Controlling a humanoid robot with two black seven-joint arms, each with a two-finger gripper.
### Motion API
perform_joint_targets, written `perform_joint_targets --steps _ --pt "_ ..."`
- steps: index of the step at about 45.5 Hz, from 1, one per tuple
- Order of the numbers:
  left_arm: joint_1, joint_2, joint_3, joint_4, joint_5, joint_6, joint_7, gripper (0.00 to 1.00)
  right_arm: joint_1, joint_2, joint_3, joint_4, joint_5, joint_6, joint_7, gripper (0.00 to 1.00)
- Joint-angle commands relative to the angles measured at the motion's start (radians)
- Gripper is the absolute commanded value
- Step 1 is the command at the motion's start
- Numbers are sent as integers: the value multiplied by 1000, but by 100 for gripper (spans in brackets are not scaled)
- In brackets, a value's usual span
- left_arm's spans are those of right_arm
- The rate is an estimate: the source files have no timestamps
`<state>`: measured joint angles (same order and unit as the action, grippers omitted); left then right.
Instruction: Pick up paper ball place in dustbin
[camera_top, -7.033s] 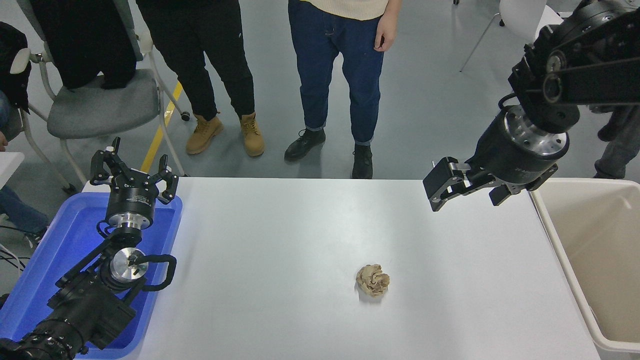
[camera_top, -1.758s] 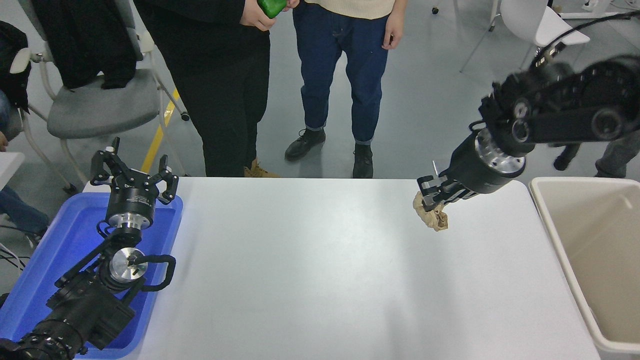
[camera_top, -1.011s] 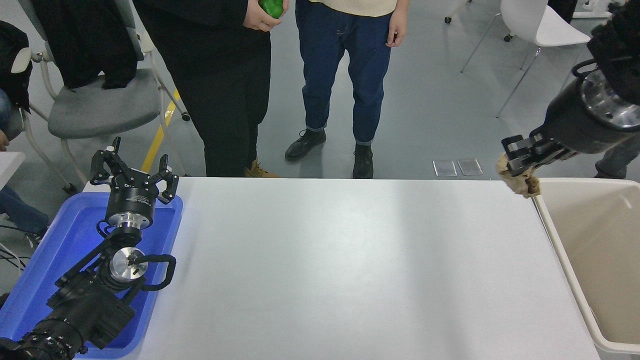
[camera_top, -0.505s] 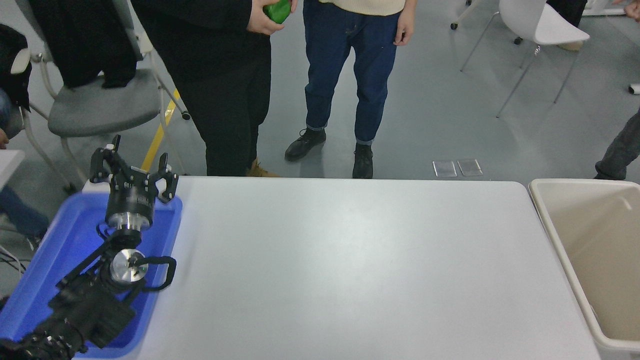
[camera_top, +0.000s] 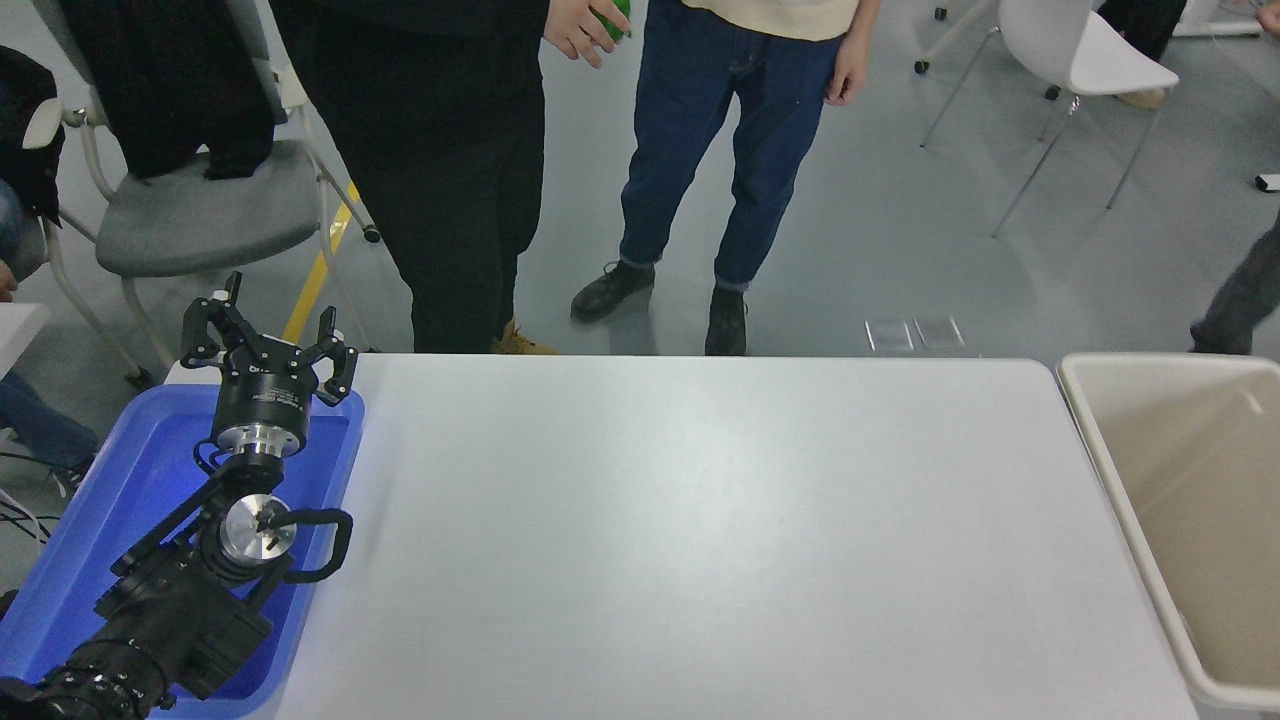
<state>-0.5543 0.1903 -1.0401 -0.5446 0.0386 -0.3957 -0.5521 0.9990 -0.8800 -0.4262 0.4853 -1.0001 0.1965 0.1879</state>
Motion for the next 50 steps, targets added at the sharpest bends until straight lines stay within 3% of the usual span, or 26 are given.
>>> perform_joint_targets --steps 1,12,25,26,28,32,50 --pt "-1 0 0 0 0 0 0 99 -301 191 201 -270 178 -51 5 0" --pt "-1 0 0 0 0 0 -2 99 -367 294 202 -314 299 -54 4 0" --pt "-1 0 0 0 0 0 -2 99 -376 320 231 -315 321 -54 1 0" --pt "-1 0 0 0 0 0 0 99 -376 322 236 -315 322 -54 -1 6" --pt "-1 0 0 0 0 0 -2 99 -376 322 247 -314 322 -54 -1 42" --pt "-1 0 0 0 0 0 -2 99 -378 322 262 -312 328 -51 -2 100" --pt "-1 0 0 0 0 0 -2 99 -297 291 345 -162 517 -45 1 100"
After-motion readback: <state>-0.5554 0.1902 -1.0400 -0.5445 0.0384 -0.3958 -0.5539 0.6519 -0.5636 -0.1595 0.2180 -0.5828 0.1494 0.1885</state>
